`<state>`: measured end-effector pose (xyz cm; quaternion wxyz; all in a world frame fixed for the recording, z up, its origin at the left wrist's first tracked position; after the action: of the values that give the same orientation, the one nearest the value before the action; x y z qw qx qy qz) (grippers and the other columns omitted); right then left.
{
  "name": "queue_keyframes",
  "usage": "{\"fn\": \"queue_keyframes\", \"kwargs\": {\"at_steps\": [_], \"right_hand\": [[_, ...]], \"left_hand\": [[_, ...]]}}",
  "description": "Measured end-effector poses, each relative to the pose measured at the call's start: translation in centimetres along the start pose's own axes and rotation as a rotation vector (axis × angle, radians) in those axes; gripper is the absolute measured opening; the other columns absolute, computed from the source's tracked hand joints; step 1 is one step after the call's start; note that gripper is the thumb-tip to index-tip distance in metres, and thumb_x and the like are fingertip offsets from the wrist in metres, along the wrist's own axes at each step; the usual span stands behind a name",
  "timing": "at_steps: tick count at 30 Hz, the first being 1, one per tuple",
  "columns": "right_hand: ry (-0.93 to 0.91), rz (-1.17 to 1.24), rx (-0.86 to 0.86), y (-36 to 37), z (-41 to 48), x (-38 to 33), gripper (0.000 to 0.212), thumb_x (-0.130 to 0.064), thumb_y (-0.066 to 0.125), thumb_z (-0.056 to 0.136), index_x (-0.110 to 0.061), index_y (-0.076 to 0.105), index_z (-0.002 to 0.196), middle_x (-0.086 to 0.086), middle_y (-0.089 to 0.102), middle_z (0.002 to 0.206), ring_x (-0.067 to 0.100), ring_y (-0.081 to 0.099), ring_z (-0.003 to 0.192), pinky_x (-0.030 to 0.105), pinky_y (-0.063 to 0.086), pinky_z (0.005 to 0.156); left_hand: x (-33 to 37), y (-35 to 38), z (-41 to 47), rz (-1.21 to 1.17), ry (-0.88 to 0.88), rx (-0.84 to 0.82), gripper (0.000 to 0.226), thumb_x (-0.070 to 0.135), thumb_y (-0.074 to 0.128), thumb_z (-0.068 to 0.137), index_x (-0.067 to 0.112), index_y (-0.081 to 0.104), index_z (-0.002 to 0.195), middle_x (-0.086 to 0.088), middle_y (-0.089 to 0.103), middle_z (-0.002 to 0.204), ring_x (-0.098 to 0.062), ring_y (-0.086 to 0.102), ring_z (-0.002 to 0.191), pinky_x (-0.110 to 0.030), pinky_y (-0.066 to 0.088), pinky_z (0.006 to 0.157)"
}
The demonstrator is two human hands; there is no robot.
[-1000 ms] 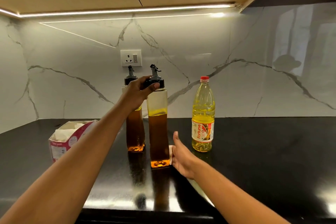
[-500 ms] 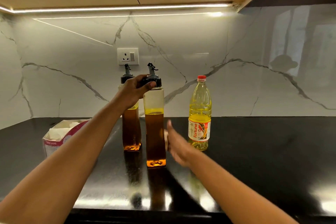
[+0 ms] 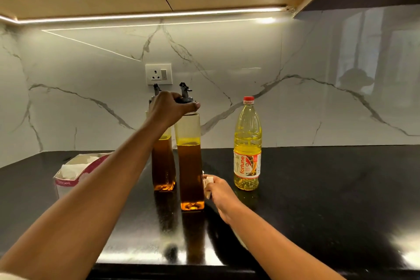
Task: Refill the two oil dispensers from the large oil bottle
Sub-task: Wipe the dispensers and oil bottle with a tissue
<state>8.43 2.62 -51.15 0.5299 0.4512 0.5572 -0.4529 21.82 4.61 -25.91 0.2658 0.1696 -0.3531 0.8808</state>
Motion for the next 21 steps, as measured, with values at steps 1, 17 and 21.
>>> {"fn": "queue_keyframes", "kwargs": {"at_steps": [1,17,21], "right_hand": [[-0.018,0.03,0.001,-0.2,0.0,-0.5,0.036,-0.001,0.038,0.09,-0.02,0.069,0.091,0.0,0.073,0.09,0.011,0.067,0.087,0.023,0.051,0.071],[-0.431,0.174,-0.189,2.2,-2.1,-19.0,0.062,-0.059,0.024,0.093,-0.02,0.041,0.139,0.012,0.043,0.143,0.025,0.043,0.13,0.046,0.035,0.109],[-0.158,0.062,-0.303,2.4,-1.8,-6.8,0.085,-0.074,0.013,0.082,-0.017,0.046,0.136,0.015,0.048,0.138,0.028,0.042,0.129,0.047,0.026,0.112]], "left_hand": [[-0.1,0.1,0.0,-0.086,0.001,-0.043,0.033,0.047,0.075,0.076,0.018,0.073,0.091,0.001,0.068,0.082,-0.014,0.061,0.08,-0.029,0.047,0.075],[-1.6,2.0,-1.4,-0.768,-0.038,-0.261,0.024,0.01,0.05,0.095,0.016,0.059,0.116,-0.001,0.065,0.103,-0.01,0.062,0.093,-0.021,0.046,0.075],[-1.3,2.3,-1.6,-0.869,-0.058,-0.275,0.026,0.006,0.048,0.095,0.011,0.055,0.119,-0.004,0.063,0.103,-0.013,0.061,0.092,-0.016,0.049,0.069]]}}
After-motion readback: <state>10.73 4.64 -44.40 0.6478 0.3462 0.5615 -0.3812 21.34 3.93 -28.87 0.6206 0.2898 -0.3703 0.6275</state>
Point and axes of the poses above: each hand's wrist, its own z-axis towards the middle knuckle, its own y-axis out of the palm, x = y × z, the point moved 9 cm from there along z, towards the middle knuckle
